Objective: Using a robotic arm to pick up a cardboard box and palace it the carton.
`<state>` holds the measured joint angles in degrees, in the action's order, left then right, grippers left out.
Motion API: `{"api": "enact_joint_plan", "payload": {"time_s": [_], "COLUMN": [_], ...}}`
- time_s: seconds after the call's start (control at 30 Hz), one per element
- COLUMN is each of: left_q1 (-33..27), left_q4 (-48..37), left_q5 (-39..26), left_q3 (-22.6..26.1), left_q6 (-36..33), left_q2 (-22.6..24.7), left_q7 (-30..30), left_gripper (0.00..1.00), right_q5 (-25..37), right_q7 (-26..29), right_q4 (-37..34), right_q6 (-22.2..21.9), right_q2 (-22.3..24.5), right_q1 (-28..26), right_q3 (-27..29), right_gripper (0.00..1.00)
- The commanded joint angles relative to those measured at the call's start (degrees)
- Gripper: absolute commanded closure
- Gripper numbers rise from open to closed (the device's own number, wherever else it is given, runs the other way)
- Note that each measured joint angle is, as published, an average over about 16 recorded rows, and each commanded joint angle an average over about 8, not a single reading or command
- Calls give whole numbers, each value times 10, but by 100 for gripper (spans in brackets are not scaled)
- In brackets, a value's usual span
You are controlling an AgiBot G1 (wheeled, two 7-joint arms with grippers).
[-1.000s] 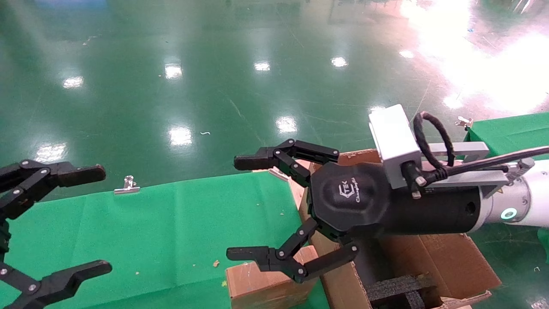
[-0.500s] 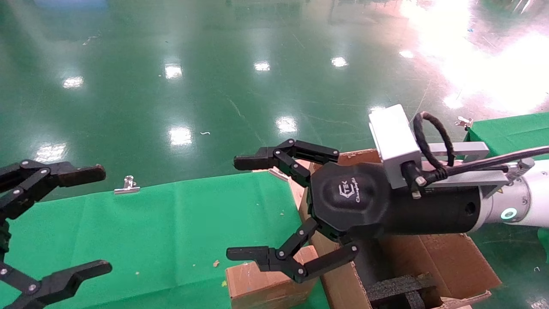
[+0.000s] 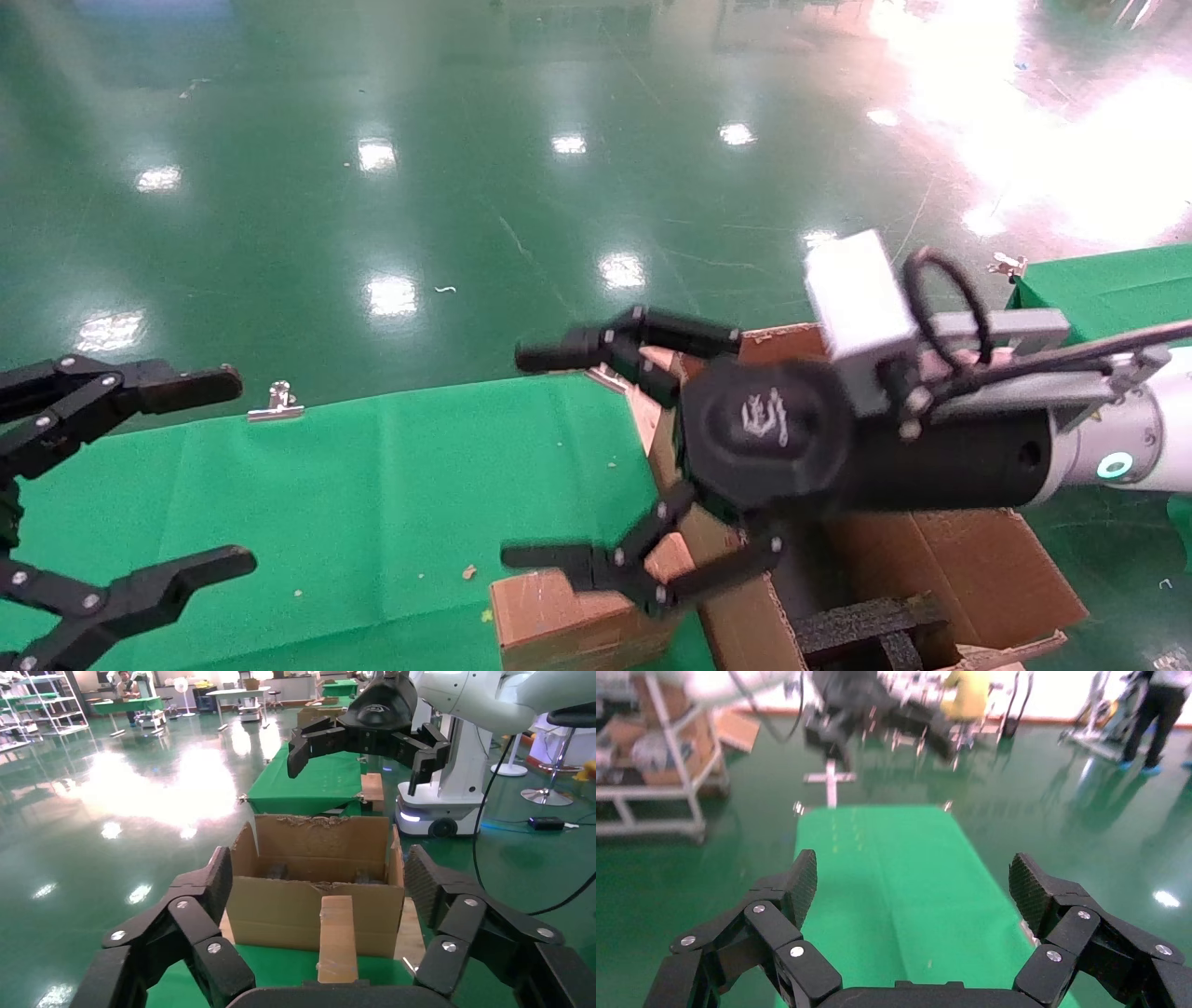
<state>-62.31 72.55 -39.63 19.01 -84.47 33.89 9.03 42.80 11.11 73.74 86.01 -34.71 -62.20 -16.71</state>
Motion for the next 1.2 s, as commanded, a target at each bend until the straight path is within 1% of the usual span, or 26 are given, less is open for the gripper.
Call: {"api": "enact_joint_plan", "payload": {"time_s": [0.03,0.17,0.33,0.53,0.63,0.87,1.2], "left_q1": [0,0,0,0,0,0,0], "left_q4": [0,0,0,0,0,0,0], "left_q5": [0,0,0,0,0,0,0], "left_q3": [0,0,0,0,0,0,0], "left_q6": [0,0,0,0,0,0,0], "left_q2": [0,0,0,0,0,0,0], "left_q7": [0,0,0,0,0,0,0], "left_gripper": [100,100,100,100,100,100,100], "right_q5": [-2,26,97,197,235,284,339], "right_q7": [0,7,22,34,33,13,-37], "right_q4": [0,4,6,-7,-22,-70,-157], "right_q6": [-1,12,34,48,50,50,47], "right_q2": [0,4,1,-23,-41,-80,-139], "right_q1": [1,-16,-64,-143,-180,-244,-305], "right_q3": [1,-14,-55,-139,-189,-291,-398], "right_gripper": [0,0,0,0,0,0,0]}}
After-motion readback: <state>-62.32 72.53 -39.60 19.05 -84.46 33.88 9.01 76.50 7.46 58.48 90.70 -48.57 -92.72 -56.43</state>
